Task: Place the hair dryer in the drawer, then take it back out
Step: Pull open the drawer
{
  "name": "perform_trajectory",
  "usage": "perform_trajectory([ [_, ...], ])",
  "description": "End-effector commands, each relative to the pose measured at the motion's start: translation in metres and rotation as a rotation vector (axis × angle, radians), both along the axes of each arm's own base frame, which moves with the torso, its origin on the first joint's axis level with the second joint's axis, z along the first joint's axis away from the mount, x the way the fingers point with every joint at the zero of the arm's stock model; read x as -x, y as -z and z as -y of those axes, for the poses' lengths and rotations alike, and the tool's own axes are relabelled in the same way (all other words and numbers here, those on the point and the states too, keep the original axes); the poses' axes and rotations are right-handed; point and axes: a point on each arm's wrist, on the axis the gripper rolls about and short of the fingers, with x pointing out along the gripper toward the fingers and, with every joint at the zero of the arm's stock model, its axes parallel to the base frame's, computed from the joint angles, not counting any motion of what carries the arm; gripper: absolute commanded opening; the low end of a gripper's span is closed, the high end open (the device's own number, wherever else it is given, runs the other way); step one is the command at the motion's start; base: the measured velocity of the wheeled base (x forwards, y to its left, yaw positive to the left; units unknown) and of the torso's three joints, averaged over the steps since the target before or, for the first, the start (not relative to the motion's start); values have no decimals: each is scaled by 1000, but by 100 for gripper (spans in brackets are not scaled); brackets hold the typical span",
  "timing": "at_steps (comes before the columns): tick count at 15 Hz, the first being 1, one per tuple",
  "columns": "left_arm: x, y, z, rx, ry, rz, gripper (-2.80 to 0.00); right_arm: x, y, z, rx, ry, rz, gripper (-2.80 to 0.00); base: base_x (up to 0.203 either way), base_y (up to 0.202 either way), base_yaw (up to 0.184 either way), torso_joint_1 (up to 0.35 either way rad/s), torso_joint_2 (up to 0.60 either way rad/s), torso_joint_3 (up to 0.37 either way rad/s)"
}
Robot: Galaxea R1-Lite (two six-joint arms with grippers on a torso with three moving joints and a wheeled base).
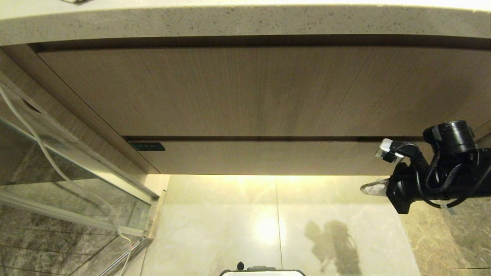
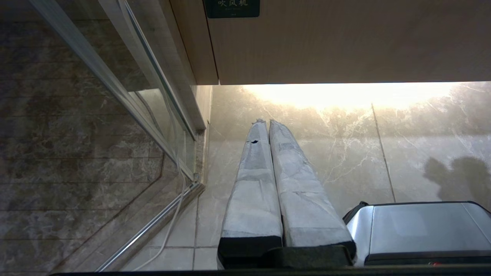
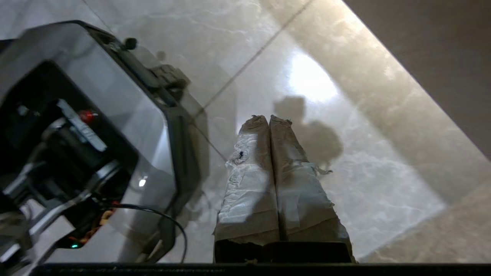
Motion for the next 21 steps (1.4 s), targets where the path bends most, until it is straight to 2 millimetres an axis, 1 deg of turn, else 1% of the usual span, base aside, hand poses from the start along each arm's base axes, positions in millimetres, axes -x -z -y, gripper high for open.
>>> perform_trajectory([
  [1,0,0,0,0,0,0,-280,3,3,7,12,15,10,-280,0,0,0,0,0,0],
  [2,0,0,0,-1,0,0,-280,4,6,7,27,-1,14,0,0,0,0,0,0,0],
  [4,0,0,0,-1,0,0,-280,5,10,7,59,-46,34,0,0,0,0,0,0,0],
  [7,0,0,0,-1,0,0,-280,-1,10,6,88,-87,119,0,0,0,0,0,0,0],
  [8,0,0,0,0,0,0,-280,-5,12,3,116,-119,198,0,0,0,0,0,0,0],
  [9,0,0,0,-1,0,0,-280,-6,15,0,139,-148,232,0,0,0,0,0,0,0],
  [10,0,0,0,-1,0,0,-280,-7,12,0,182,-180,320,0,0,0,0,0,0,0],
  [13,0,0,0,-1,0,0,-280,-8,10,0,275,-268,500,0,0,0,0,0,0,0],
  [14,0,0,0,-1,0,0,-280,-8,10,0,325,-326,599,0,0,0,0,0,0,0],
  [15,0,0,0,-1,0,0,-280,-8,16,-1,340,-390,649,0,0,0,0,0,0,0],
  [16,0,0,0,-1,0,1,-280,-10,23,-1,330,-416,642,0,0,0,0,0,0,0],
  [19,0,0,0,0,0,0,-280,-20,28,-2,334,-428,650,0,0,0,0,0,0,0],
  [21,0,0,0,0,0,0,-280,-41,27,-2,342,-422,672,0,0,0,0,0,0,0],
])
